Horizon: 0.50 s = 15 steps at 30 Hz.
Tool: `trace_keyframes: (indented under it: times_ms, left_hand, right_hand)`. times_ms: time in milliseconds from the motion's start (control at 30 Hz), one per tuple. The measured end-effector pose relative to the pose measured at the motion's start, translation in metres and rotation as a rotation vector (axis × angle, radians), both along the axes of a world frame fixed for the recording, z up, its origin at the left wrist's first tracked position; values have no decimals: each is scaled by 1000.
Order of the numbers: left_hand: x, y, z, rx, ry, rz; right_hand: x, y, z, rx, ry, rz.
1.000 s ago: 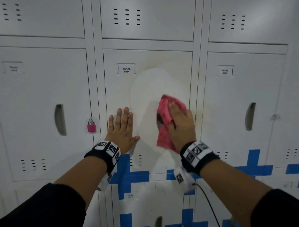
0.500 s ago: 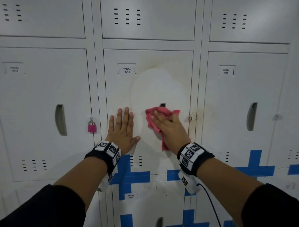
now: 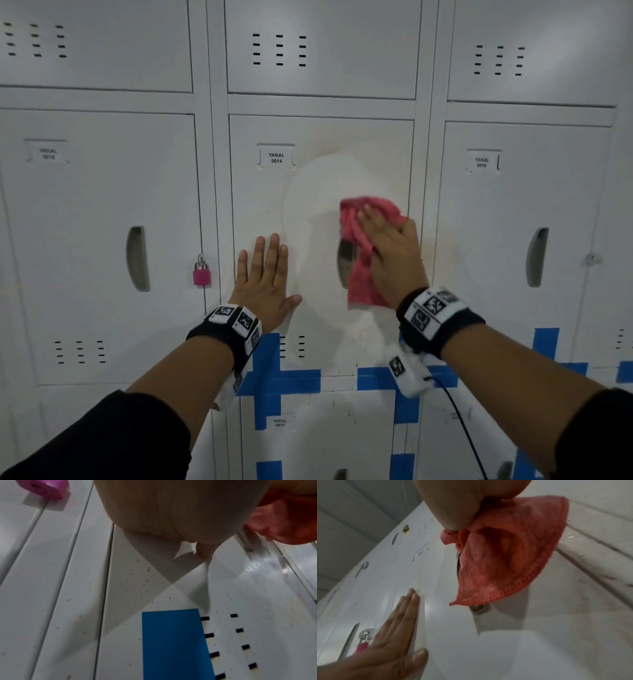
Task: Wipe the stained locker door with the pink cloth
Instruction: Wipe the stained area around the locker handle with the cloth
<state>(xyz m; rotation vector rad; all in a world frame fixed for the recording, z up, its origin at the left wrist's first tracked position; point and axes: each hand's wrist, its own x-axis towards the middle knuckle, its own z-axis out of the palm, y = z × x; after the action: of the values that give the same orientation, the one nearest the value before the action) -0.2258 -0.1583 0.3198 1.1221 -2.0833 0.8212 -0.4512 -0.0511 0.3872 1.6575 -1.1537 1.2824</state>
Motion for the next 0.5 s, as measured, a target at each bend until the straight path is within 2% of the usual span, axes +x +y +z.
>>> trace_keyframes:
  times_ms: [67, 133, 233, 333, 500]
  left_hand:
    - [0, 0, 0, 15, -7, 5]
    - [0, 0, 0, 28, -9, 8]
    - [0, -1, 0, 28, -6, 2]
    - [0, -2, -1, 15, 4, -14]
    - [2, -3, -2, -1, 4, -45]
  right_hand:
    - [3, -13, 16, 60, -84, 18]
    - [7, -25, 19, 100, -55, -6]
    - [17, -30, 9, 84, 104, -64]
    - [20, -34, -7, 66, 286, -40]
    - [12, -18, -46, 271, 555, -43]
